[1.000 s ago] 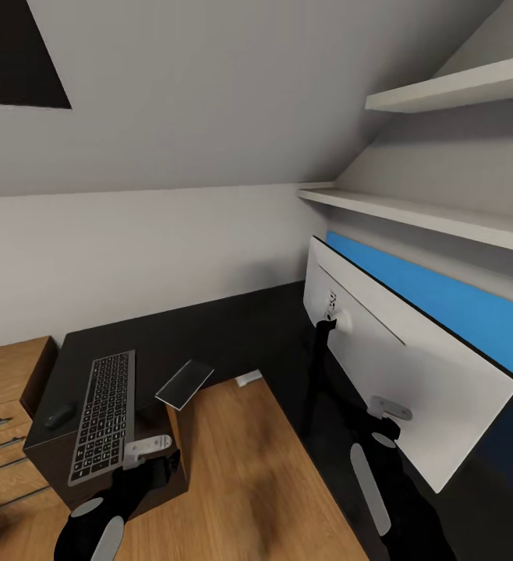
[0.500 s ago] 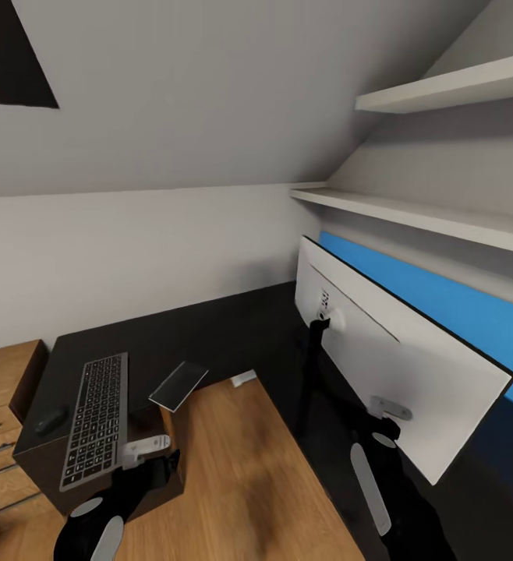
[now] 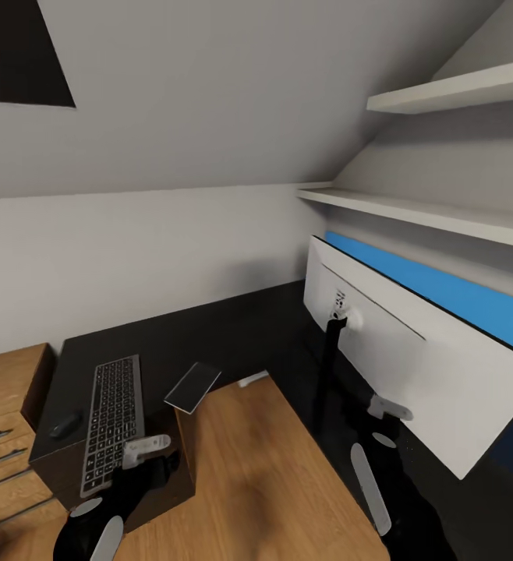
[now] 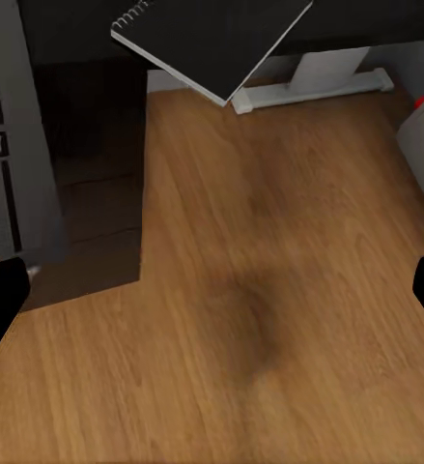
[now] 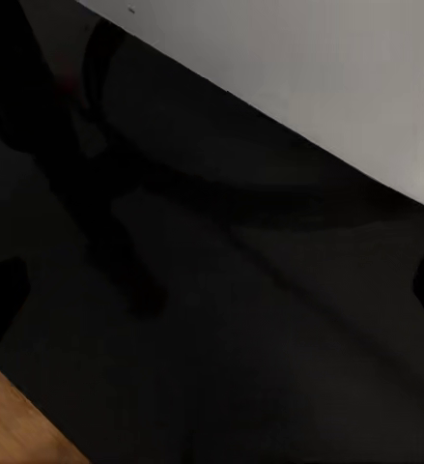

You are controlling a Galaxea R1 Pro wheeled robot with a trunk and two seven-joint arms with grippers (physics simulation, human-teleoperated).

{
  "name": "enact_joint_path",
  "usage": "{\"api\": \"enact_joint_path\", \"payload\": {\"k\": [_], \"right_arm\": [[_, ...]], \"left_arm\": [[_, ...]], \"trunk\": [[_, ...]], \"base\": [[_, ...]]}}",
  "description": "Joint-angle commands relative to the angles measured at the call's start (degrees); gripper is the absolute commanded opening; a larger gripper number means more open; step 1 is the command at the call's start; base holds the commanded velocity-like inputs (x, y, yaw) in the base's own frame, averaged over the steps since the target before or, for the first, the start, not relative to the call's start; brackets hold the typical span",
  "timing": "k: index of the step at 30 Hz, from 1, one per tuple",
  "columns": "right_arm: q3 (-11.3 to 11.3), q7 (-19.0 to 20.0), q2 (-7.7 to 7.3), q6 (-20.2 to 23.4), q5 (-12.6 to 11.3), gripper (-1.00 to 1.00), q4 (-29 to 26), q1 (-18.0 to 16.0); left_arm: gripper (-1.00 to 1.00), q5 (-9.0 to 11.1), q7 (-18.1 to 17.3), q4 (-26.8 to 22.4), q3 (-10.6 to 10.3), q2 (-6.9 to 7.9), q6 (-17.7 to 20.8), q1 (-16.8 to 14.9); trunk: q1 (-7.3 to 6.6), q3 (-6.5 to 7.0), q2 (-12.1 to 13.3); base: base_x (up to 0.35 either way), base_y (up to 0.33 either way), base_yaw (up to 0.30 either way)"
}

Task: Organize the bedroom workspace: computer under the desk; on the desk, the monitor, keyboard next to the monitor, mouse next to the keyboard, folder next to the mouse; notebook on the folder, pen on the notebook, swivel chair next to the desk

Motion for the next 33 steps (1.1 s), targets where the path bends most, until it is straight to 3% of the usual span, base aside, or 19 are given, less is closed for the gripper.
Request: {"api": "enact_joint_path", "payload": {"k": [1,13,33], "right_arm": [[-0.04,-0.30,0.04,0.20,-0.40,1.00,-0.09,-0.04],[-0.04,-0.30,0.04,0.20,-0.39,1.00,-0.08,-0.04],[0.05,0.11,-0.07,-1.12,0.22,1.00,0.69,-0.04]], "left_arm": [[1.00,0.60,0.55,-0.06,-0.15,0.07,0.16,-0.04],[1.00,0.60,0.55,-0.09,-0.19,0.07,0.24,-0.04],[1.00,0.60,0.55,-0.42,-0.16,0.21,0.21,-0.04]], "trunk": [[0.02,-0.09,-0.07],[0.02,-0.09,-0.07],[0.02,-0.09,-0.07]], "base": [[0.046,0.272,-0.001],[0.009,0.041,-0.135],[0.000,0.000,-0.006]]}}
